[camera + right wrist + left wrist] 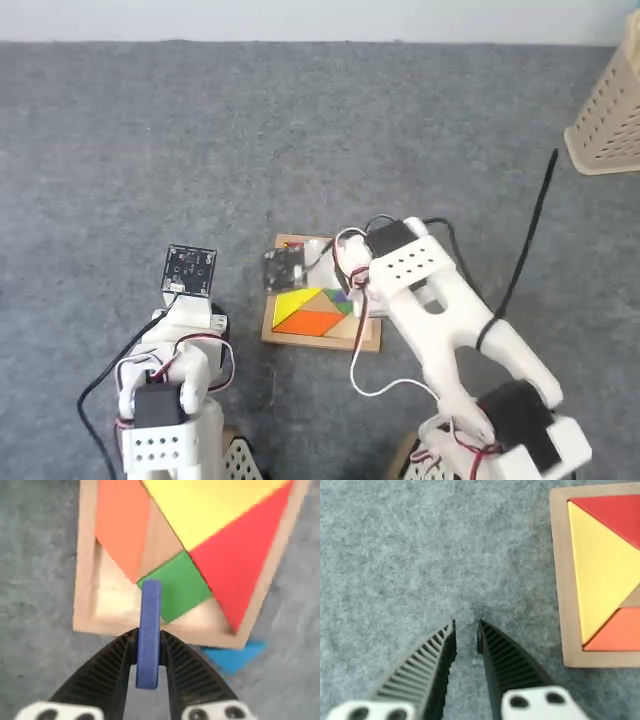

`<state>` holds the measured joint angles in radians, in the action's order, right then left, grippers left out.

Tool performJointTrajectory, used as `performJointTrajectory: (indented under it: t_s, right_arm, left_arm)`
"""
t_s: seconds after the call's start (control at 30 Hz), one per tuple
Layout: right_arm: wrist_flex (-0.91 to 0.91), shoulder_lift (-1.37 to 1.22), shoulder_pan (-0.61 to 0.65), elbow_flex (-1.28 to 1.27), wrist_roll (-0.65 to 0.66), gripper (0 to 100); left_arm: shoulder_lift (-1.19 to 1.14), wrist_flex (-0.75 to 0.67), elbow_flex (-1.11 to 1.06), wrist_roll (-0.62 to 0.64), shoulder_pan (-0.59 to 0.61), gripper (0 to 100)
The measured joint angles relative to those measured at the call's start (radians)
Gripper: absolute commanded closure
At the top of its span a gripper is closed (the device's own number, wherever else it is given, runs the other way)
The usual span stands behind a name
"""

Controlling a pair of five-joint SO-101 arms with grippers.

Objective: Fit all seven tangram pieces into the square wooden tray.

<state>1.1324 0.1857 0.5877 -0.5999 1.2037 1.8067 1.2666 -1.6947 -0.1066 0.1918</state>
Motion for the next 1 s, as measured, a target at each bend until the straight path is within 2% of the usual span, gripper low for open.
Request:
performJointTrajectory:
  t_s: [0.2, 0.5, 0.73, 1.0]
  right_arm:
    - [-0.087, -0.087, 0.086, 0.000, 0.043, 99.2]
    - [-0.107, -0.132, 0.089, 0.000, 0.098, 99.1]
    - [-0.107, -0.132, 0.089, 0.000, 0.101, 88.7]
    - [-0.106, -0.132, 0.089, 0.000, 0.101, 88.6]
  left_arm:
    - [0.000, 0.000, 0.000, 0.000, 0.000, 93]
    - [0.000, 0.000, 0.000, 0.000, 0.000, 93]
    - [0.000, 0.000, 0.000, 0.000, 0.000, 93]
    - [0.000, 0.000, 0.000, 0.000, 0.000, 93]
